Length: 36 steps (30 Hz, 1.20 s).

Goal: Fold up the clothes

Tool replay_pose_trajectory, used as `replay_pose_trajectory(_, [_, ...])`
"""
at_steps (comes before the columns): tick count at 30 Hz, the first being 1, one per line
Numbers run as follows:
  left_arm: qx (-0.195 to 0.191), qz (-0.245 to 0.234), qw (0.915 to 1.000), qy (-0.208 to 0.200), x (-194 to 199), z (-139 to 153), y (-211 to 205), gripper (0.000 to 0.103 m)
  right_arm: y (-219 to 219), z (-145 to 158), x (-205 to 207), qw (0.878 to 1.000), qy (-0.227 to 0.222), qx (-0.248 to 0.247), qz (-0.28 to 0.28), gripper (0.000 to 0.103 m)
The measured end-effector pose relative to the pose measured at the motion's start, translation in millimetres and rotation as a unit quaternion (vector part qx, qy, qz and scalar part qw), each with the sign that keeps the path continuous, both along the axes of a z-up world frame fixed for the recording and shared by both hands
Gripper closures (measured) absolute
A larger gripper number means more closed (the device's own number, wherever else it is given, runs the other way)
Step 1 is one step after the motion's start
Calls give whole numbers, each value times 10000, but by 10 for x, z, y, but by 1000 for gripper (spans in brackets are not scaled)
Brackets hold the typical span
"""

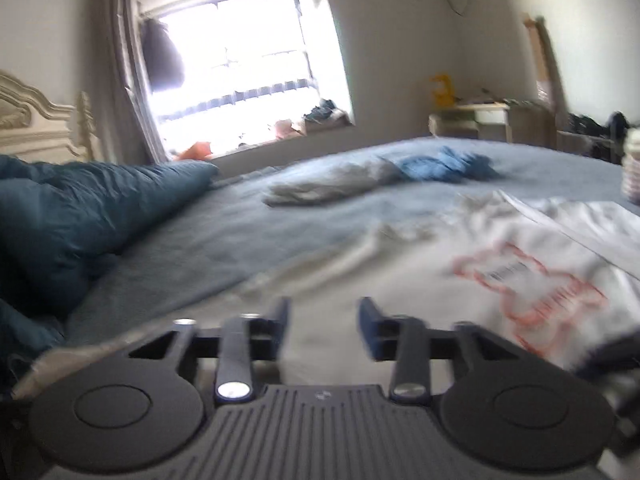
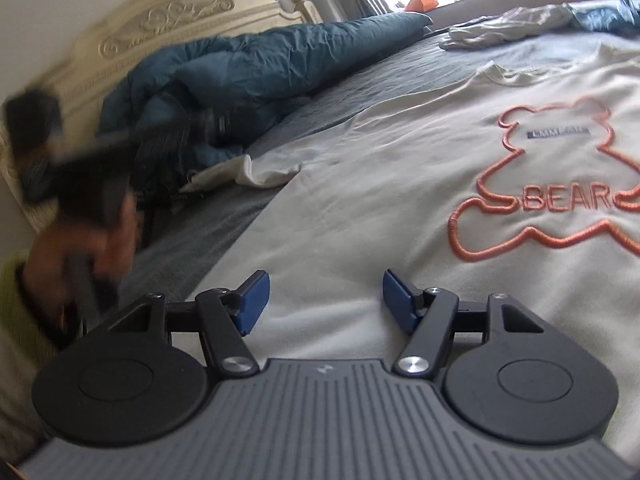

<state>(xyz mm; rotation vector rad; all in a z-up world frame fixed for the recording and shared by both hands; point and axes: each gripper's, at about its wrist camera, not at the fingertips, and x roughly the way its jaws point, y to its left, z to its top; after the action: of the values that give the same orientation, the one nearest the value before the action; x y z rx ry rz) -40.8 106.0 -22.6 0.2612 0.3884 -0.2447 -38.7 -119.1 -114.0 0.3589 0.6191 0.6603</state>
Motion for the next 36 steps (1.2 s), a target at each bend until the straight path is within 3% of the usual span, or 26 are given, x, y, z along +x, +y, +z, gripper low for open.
replay_pose_trajectory(2, [-131, 205, 9997, 89, -75, -42, 49, 51, 0, -2, 1, 10000, 5, 20, -5, 40])
replay_pose_trajectory(4, [-520, 700, 9960, 201, 138, -30, 377, 45, 14, -2, 0, 10000, -2, -10, -3, 40])
replay_pose_trajectory(6, [-1219, 1420, 9814, 425, 365, -2, 822, 38, 15, -4, -1, 10000, -7, -14, 0, 40])
replay_pose_trajectory(7, [-1798, 1741, 9665, 566, 471, -3, 1100, 34, 12, -7, -1, 10000, -8, -5, 1, 40])
replay_pose_trajectory(8, [-2405, 2045, 9463, 705, 572, -8, 1382, 32, 9, -9, -1, 10000, -9, 5, 1, 40])
replay_pose_trajectory(10, [-3454, 2572, 8975, 953, 777, -35, 1904, 29, 12, -11, -4, 10000, -24, -8, -1, 40])
replay_pose_trajectory(11, [-3872, 2790, 8723, 1059, 883, -62, 2134, 27, 15, -12, -6, 10000, -32, -17, -2, 40])
replay_pose_trajectory(13, [-4237, 3160, 8401, 1219, 1070, -77, 2458, 25, 25, -11, -8, 10000, -51, -59, -2, 40])
replay_pose_trajectory(15, [-4454, 3340, 8222, 1184, 1214, -81, 2666, 24, 32, -12, -6, 9999, -62, -87, 2, 40])
replay_pose_trajectory(20, [-4449, 3878, 7948, 1413, 1571, -206, 2866, 27, 25, -19, 0, 10000, -57, -71, 15, 39])
replay_pose_trajectory(22, [-4514, 4118, 7796, 1373, 1593, -304, 2867, 29, 19, -21, -2, 10000, -54, -56, 17, 39])
replay_pose_trajectory(23, [-4534, 4157, 7767, 1354, 1616, -335, 2876, 32, 19, -22, -2, 10000, -54, -55, 18, 39])
replay_pose_trajectory(25, [-4546, 4211, 7734, 1336, 1669, -390, 2887, 50, 21, -23, -3, 10000, -53, -57, 20, 39])
replay_pose_trajectory(26, [-4526, 4247, 7725, 1342, 1703, -418, 2896, 55, 22, -23, -3, 10000, -52, -56, 24, 38])
replay_pose_trajectory(28, [-4493, 4334, 7696, 1342, 1744, -462, 2900, 78, 21, -23, -1, 10000, -48, -43, 33, 37])
replay_pose_trajectory(29, [-4478, 4375, 7683, 1328, 1708, -488, 2819, 84, 22, -23, -2, 10000, -47, -36, 37, 37])
replay_pose_trajectory(31, [-4411, 4399, 7722, 1251, 1695, -502, 2778, 93, 20, -24, -2, 10000, -46, -28, 40, 37])
replay_pose_trajectory(33, [-4268, 4262, 7899, 1107, 1683, -469, 2699, 95, 18, -26, -5, 10000, -47, -31, 42, 37])
replay_pose_trajectory(36, [-3894, 3758, 8372, 787, 1532, -240, 2494, 98, 14, -27, -1, 10000, -45, -21, 50, 37])
